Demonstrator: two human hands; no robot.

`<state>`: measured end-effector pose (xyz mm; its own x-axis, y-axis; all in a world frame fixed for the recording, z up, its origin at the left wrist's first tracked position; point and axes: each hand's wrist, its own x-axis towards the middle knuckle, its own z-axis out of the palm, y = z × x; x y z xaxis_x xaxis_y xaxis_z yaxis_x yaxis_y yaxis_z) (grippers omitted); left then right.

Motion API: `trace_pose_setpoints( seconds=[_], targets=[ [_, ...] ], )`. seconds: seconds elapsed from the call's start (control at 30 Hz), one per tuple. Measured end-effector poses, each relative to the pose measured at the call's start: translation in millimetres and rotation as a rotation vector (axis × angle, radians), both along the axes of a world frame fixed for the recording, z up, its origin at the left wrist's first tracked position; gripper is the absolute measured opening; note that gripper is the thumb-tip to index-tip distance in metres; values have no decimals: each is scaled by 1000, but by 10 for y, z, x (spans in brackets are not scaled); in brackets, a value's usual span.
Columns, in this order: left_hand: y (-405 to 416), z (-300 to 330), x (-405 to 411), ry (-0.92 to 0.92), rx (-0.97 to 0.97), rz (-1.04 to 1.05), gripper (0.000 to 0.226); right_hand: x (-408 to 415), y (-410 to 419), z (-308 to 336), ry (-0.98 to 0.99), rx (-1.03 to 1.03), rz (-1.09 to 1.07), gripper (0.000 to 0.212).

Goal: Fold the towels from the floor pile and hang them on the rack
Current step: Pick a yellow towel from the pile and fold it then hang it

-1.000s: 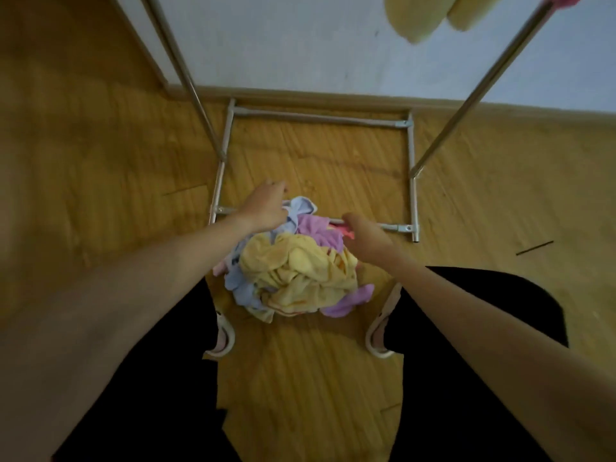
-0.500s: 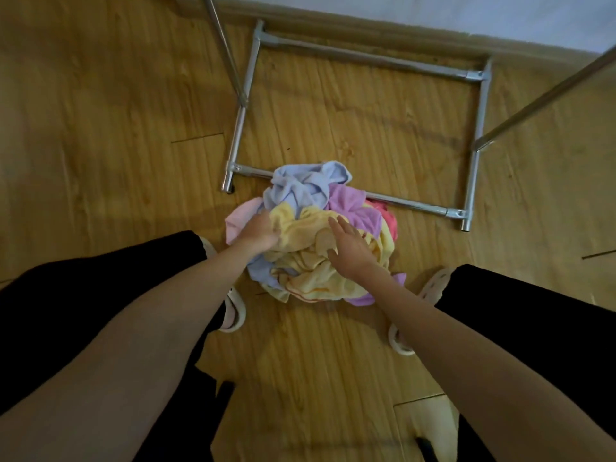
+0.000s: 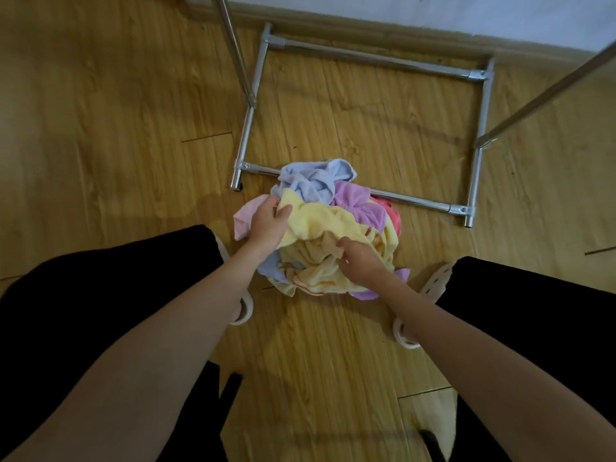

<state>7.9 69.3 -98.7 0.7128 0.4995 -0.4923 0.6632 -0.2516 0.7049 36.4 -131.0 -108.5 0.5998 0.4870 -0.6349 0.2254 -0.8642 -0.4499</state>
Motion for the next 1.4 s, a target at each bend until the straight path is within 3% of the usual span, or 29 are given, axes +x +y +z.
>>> trace_pose_setpoints(
  seconds=[0.13, 0.23, 0.3, 0.4, 0.53, 0.67, 0.73, 0.83, 1.0, 1.13, 1.3, 1.4],
  targets=[
    [-43, 612, 39, -152, -61, -180, 3, 33, -11, 417, -57, 150, -110, 40],
    [-135, 1175, -1, -238, -73, -324, 7, 66, -46, 898, -133, 315, -284, 34],
    [-217, 1551, -76, -283, -33, -428, 14, 63, -90, 1260, -163, 422, -427, 26],
    [-362, 2009, -225, -370, 21, -547, 3, 13, -211, 1761, -118, 516, -569, 19],
    [-575, 2497, -362, -439, 40, -549, 4, -190, -400, 2450, 92, 679, -663, 39],
    [-736, 2921, -444, -490, 145, -610, 11, -378, -509, 2937, 61, 818, -606, 56],
    [-793, 3085, -499, -510, 169, -636, 11, -438, -540, 3109, 15, 871, -618, 56],
    [-860, 3273, -587, -522, 180, -644, 12, -517, -575, 3348, -62, 926, -619, 33],
    [-900, 3507, -773, -503, 19, -561, 22, -619, -650, 3732, -140, 1046, -645, 10],
    [-796, 3623, -915, -432, -125, -672, 27, -683, -705, 3955, -123, 1157, -663, 9],
    [-763, 3607, -1020, -381, -113, -658, 21, -781, -718, 4103, -113, 1196, -671, 9],
    [-695, 3611, -1032, -314, -113, -659, 35, -827, -757, 4196, -125, 1217, -705, 10]
  ],
)
